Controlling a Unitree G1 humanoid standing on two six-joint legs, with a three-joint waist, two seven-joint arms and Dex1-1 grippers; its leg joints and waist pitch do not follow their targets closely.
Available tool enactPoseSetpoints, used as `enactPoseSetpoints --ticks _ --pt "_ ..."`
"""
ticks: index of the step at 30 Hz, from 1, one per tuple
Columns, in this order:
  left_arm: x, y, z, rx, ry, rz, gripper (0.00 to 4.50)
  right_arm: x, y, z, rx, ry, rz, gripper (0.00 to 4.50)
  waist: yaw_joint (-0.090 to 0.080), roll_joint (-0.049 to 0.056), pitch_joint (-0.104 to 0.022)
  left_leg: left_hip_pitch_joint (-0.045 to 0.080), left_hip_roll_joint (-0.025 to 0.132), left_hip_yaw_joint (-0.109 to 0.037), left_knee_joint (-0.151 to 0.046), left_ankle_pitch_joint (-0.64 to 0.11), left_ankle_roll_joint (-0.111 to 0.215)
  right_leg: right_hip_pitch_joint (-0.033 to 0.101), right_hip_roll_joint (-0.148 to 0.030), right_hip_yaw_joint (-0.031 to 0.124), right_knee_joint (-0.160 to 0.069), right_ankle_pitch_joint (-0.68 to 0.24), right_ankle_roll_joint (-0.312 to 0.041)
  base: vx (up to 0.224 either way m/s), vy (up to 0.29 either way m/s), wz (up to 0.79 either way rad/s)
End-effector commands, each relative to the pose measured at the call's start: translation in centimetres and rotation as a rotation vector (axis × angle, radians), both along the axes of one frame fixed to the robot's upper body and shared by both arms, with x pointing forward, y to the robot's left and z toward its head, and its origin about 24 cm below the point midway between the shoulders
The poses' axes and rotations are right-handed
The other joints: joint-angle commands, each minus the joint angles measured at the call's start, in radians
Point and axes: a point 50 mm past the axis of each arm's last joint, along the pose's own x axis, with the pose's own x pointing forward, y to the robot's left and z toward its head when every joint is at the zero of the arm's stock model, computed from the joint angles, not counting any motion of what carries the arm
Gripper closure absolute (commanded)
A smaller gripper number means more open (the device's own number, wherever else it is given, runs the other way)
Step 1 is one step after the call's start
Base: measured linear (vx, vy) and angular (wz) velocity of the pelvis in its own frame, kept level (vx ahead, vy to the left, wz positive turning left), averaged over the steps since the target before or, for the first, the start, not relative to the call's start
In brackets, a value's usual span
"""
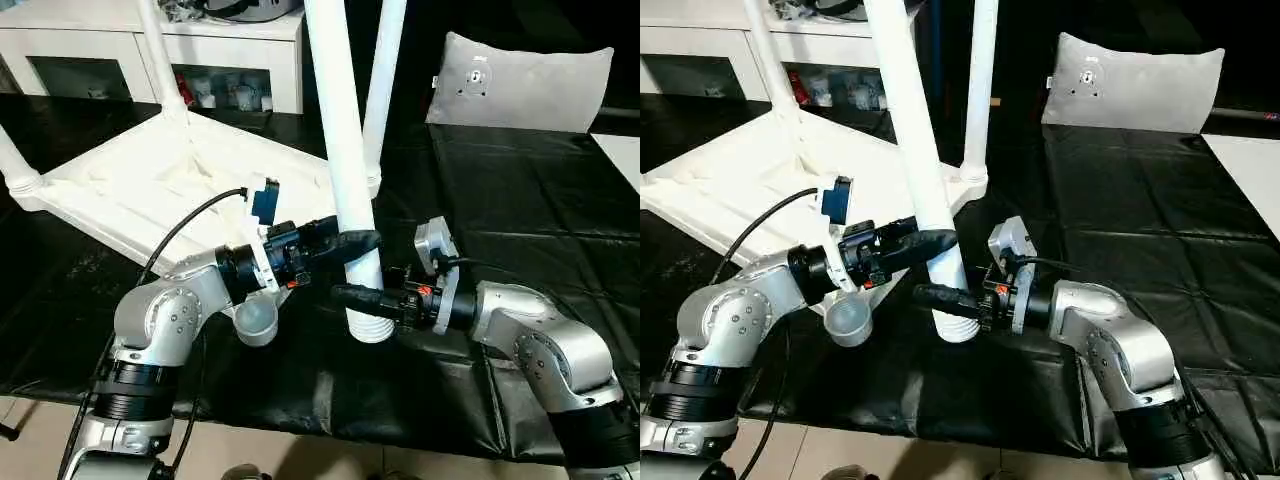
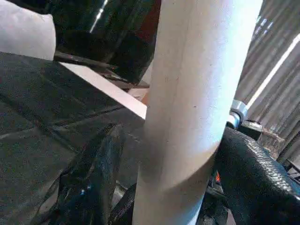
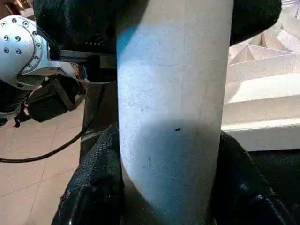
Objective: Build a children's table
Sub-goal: Pick table leg
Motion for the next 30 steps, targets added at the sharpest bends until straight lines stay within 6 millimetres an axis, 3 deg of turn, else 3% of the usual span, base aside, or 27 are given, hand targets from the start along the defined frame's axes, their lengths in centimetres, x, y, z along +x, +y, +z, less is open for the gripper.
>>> enactPoseSetpoints --ticks 1,9,14,20,30 --pt "0.1 0.1 -0.3 0.038 -0.017 0.007 1.57 -0.1 0.1 0.5 0.007 -0.034 0.022 2.59 0.0 -0.015 -0.07 0.0 0.016 0.009 -0.069 -0.157 0.029 0.058 -0.057 0.033 -0.086 -0.377 -0.128 0.0 0.0 0.0" --pt "0.6 0.5 -0.5 0.119 -0.141 0.061 1.57 0.0 0.0 0.2 -0.013 -0.039 0.02 2.59 -0.001 -0.016 -0.071 0.001 0.018 0.008 -0.071 -0.16 0.026 0.058 -0.059 0.035 -0.087 -0.391 -0.11 0.0 0.0 0.0" --pt "0.3 1.0 -1.2 0.267 -0.252 0.037 1.57 -0.1 0.0 0.0 -0.027 -0.038 0.021 2.59 -0.002 -0.014 -0.071 0.0 0.019 0.007 -0.073 -0.162 0.025 0.057 -0.059 0.035 -0.086 -0.381 -0.11 0.0 0.0 0.0" --pt "0.4 1.1 -1.4 0.3 -0.278 0.035 1.57 0.0 0.0 -0.2 -0.042 -0.041 0.024 2.59 -0.002 -0.014 -0.071 0.001 0.02 0.009 -0.072 -0.161 0.02 0.058 -0.06 0.036 -0.081 -0.349 -0.134 0.0 0.0 0.0" --pt "-0.5 0.8 -2.4 0.284 -0.264 -0.028 1.57 0.0 -0.2 -0.5 -0.051 -0.046 0.022 2.59 -0.002 -0.014 -0.071 0.002 0.021 0.01 -0.072 -0.164 0.024 0.056 -0.061 0.037 -0.081 -0.353 -0.139 0.0 0.0 0.0"
